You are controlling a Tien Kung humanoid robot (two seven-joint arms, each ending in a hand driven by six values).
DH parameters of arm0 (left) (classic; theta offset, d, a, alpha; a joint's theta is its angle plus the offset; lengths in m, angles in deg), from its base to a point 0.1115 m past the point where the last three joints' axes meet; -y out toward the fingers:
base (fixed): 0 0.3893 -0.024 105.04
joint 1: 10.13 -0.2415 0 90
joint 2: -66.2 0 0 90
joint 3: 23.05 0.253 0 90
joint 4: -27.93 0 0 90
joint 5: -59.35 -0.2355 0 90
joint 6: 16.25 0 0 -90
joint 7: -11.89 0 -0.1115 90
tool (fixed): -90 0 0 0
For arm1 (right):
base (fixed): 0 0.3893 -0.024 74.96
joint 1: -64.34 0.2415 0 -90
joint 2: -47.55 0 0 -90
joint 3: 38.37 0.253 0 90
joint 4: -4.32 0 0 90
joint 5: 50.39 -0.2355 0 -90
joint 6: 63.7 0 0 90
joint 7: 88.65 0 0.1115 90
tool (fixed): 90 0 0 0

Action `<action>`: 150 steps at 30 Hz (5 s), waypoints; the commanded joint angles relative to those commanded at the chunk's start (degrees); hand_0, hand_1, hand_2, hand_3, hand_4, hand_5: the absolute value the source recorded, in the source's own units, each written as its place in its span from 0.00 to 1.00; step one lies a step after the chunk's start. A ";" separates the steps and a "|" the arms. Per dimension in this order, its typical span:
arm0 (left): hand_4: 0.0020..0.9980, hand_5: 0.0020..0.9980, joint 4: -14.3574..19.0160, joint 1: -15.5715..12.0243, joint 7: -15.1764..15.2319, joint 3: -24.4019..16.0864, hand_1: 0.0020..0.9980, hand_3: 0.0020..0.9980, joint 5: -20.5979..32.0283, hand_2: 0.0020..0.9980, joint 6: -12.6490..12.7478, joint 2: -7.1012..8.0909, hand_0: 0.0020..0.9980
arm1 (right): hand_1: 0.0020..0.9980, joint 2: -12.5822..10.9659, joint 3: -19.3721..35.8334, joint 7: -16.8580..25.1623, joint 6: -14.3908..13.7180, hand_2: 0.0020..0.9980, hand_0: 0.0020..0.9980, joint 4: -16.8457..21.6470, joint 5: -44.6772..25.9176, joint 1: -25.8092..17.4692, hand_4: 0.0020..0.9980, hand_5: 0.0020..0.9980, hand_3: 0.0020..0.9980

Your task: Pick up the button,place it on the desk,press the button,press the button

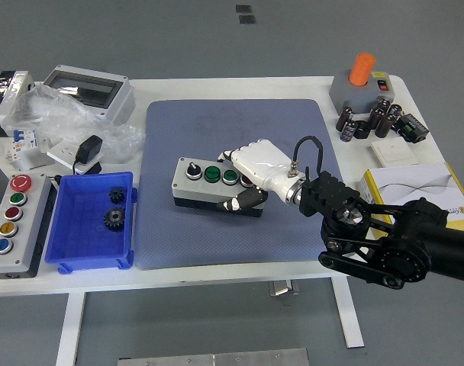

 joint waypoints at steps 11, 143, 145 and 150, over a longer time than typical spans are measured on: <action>0.65 0.23 -0.01 0.06 -0.19 -0.32 0.65 0.59 -0.52 0.61 0.00 -0.09 0.64 | 0.37 1.46 0.23 7.58 -3.73 0.34 0.28 -7.48 4.18 -0.10 0.30 0.00 0.43; 0.51 0.14 -0.01 -0.52 0.69 -1.99 0.66 0.58 -1.82 0.60 -1.09 -0.63 0.64 | 0.34 -13.32 20.85 -20.39 38.74 0.25 0.35 25.72 -21.79 -5.87 0.27 0.04 1.00; 0.51 0.14 -0.01 -0.53 0.80 -1.89 0.66 0.58 -1.66 0.60 -1.08 -0.63 0.64 | 0.34 -13.40 20.73 -20.48 38.98 0.25 0.35 25.88 -21.82 -5.98 0.27 0.04 1.00; 0.51 0.14 -0.02 -0.56 0.85 -1.85 0.66 0.58 -1.61 0.60 -1.09 -0.63 0.64 | 0.33 -13.48 20.65 -20.54 39.23 0.25 0.35 26.18 -21.95 -6.07 0.28 0.04 1.00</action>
